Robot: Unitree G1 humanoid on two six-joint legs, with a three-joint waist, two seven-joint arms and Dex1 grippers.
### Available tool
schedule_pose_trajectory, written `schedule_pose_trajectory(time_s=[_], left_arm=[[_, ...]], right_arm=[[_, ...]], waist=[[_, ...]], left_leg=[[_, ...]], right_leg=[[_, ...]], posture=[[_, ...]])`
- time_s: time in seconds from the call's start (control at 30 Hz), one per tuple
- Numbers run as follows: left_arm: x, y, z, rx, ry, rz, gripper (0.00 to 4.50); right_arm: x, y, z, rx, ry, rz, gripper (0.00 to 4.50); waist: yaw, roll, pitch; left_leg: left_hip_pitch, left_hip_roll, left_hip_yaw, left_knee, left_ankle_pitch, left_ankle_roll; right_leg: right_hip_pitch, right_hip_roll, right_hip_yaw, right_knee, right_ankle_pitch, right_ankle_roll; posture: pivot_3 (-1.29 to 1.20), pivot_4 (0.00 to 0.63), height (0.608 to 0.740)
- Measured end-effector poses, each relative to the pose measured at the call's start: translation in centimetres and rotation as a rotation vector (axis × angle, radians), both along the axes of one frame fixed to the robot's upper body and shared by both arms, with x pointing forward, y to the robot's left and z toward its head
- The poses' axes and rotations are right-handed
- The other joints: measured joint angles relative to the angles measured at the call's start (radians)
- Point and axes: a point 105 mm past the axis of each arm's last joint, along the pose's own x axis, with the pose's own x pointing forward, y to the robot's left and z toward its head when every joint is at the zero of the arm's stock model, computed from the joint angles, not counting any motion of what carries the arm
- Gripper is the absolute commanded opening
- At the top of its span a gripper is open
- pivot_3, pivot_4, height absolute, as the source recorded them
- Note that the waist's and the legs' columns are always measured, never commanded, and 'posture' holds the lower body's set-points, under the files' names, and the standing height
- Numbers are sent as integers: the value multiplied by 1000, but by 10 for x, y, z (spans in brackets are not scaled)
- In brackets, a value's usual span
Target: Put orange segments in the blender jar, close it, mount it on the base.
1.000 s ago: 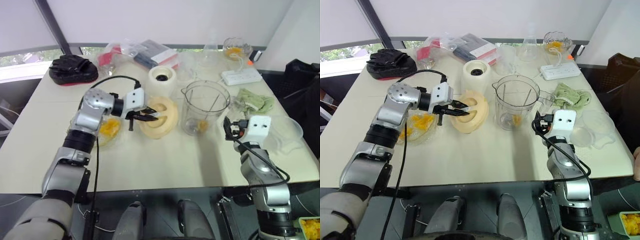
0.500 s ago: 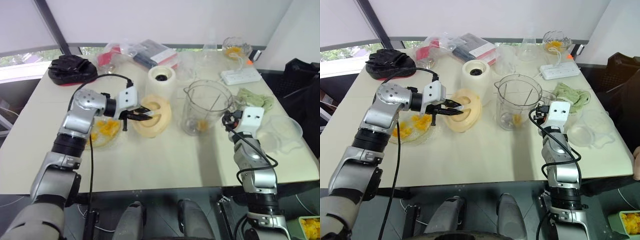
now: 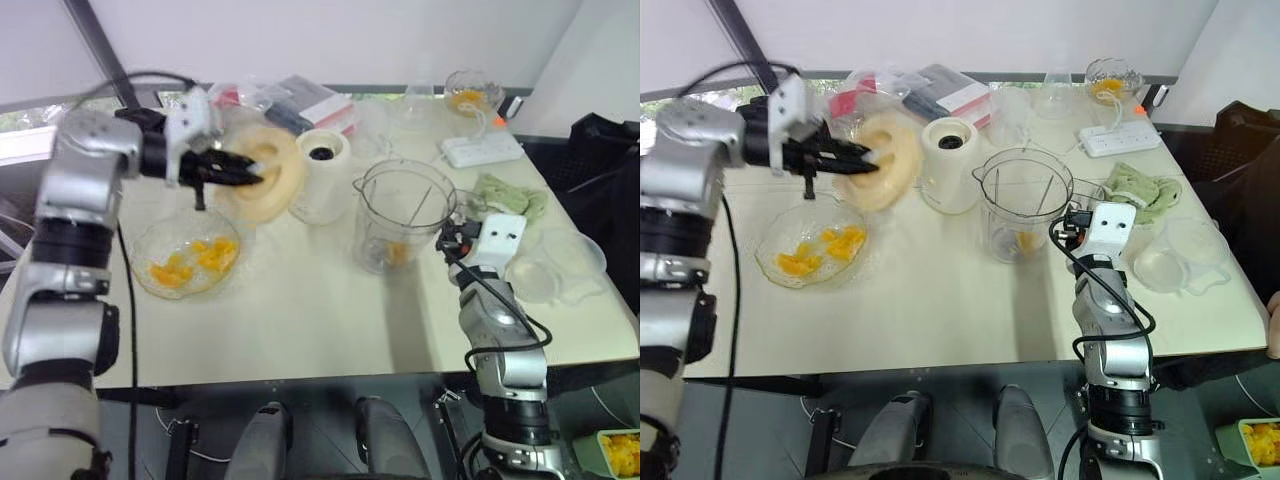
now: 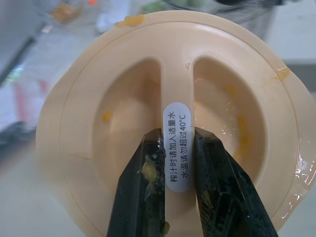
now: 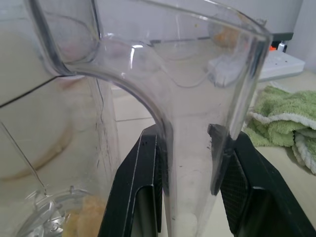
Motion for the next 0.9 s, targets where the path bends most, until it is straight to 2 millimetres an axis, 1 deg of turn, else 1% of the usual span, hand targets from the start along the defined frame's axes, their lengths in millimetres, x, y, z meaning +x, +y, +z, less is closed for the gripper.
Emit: schedule_pose_trajectory(time_s=[0.07, 0.17, 0.27, 0.33, 0.4, 0.57, 0.73, 0.8, 0.9], left_arm=[[3, 3, 4, -12, 7, 5, 241], [7, 7, 8, -27, 16, 7, 241], [9, 0, 12, -22, 1, -26, 241], [10, -4, 14, -24, -7, -39, 241], [12, -7, 16, -33, -3, -50, 241], [11, -33, 24, -64, 23, -149, 241], [9, -62, 21, -79, 76, -263, 241], [10, -78, 19, -61, 100, -306, 241], [9, -92, 15, -47, 121, -344, 241]], right_arm=[[-8, 5, 4, -10, -7, 18, 944], [-21, 24, 2, -23, 6, 78, 944], [-26, 41, -4, -29, 27, 121, 944], [-28, 47, -8, -36, 39, 135, 944], [-29, 49, -10, -53, 47, 135, 944], [-28, 52, -14, -112, 53, 121, 944], [-26, 55, -14, -133, 37, 130, 944], [-25, 55, -15, -136, 30, 131, 944], [-26, 55, -17, -136, 28, 136, 944]], waist=[[0, 0, 0], [-2, 0, 0], [-3, 0, 0], [-2, 0, 0], [-2, -1, 0], [0, -1, 0], [-4, -1, 0], [-3, -1, 0], [-12, -1, 0]], left_leg=[[-2, 0, 0, 0, 0, 0], [-3, 0, 0, 0, 0, 0], [-3, 0, 0, 1, 0, 0], [-3, 0, 0, 2, 0, 0], [-3, 0, 0, 2, 0, 0], [-3, 0, 0, 2, 0, 0], [-3, 0, 0, 2, 0, 0], [-3, 0, 0, 3, 0, 0], [-2, 0, 0, 3, 0, 0]], right_leg=[[-3, 0, 0, 2, 0, 0], [-6, 0, 0, 6, 0, 0], [-6, 0, 0, 6, 0, 0], [-6, 0, 0, 7, 0, 0], [-6, 0, 0, 7, 0, 0], [-6, 0, 0, 7, 0, 0], [-5, 0, 0, 8, 0, 0], [-5, 0, 0, 8, 0, 0], [-5, 0, 0, 8, 0, 0]], posture=[[0, 150, 740], [0, 150, 740], [0, 150, 740], [0, 150, 740], [0, 150, 740], [0, 150, 740], [0, 150, 740], [0, 150, 740], [0, 150, 740]])
